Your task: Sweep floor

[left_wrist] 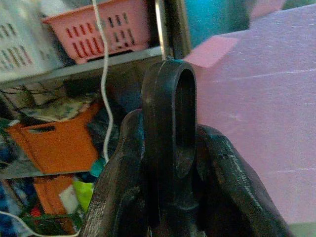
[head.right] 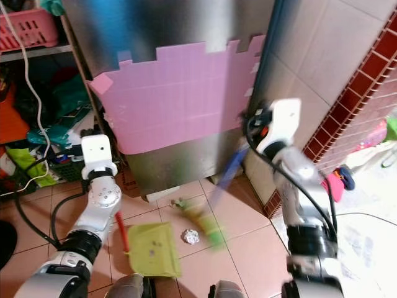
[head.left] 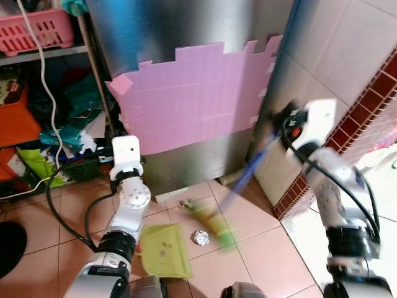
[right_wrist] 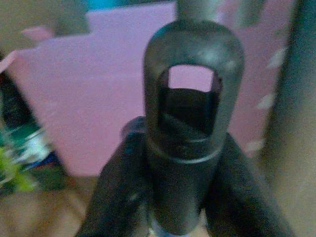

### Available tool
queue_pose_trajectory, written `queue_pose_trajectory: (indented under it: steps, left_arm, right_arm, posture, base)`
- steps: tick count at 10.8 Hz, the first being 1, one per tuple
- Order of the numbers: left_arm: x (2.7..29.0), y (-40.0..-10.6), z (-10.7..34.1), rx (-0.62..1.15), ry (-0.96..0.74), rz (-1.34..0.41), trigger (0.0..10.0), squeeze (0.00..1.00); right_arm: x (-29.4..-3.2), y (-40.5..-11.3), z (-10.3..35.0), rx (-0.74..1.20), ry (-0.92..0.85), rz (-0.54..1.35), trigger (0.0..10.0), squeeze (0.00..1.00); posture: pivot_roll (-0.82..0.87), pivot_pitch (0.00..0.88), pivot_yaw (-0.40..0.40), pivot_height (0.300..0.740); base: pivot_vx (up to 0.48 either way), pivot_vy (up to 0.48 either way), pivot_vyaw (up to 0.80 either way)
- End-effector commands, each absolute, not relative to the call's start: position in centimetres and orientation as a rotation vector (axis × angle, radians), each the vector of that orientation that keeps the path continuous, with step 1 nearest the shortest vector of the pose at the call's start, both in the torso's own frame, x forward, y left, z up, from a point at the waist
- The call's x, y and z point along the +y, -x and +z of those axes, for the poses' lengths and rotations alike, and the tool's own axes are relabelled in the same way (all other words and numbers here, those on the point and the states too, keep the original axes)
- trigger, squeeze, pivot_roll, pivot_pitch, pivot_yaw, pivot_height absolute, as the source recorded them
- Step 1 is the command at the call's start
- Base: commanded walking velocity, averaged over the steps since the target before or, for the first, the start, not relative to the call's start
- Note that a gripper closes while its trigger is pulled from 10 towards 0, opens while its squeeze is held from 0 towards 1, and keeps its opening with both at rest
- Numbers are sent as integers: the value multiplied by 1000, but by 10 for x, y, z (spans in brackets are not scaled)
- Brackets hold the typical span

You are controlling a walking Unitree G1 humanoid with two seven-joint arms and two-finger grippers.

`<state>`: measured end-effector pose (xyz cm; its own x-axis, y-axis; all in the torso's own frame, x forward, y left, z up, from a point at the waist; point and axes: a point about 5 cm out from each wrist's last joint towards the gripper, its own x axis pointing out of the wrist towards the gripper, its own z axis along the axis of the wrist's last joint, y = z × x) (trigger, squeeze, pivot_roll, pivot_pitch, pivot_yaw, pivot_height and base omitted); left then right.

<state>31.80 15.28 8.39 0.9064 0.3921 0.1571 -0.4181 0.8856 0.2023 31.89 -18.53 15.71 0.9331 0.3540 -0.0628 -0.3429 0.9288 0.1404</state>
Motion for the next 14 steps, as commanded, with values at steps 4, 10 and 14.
queue_pose_trajectory:
  steps: [4,10,14]
  left_arm:
    - [161,-325,96,-158,-279,449,10000,0]
    - [157,-322,105,-212,-273,452,10000,0]
    - [157,-322,100,-193,-273,437,10000,0]
  right_arm:
    - [-187,-312,169,171,-307,455,10000,0]
    - [-209,-329,188,26,-269,258,10000,0]
    - [-214,-326,167,136,-168,200,10000,0]
  posture:
    - [-177,0,11,740]
    - [-157,0,2,740]
    - [-157,0,10,740]
  base:
    - [0,0,0]
    - [0,0,0]
    - [0,0,0]
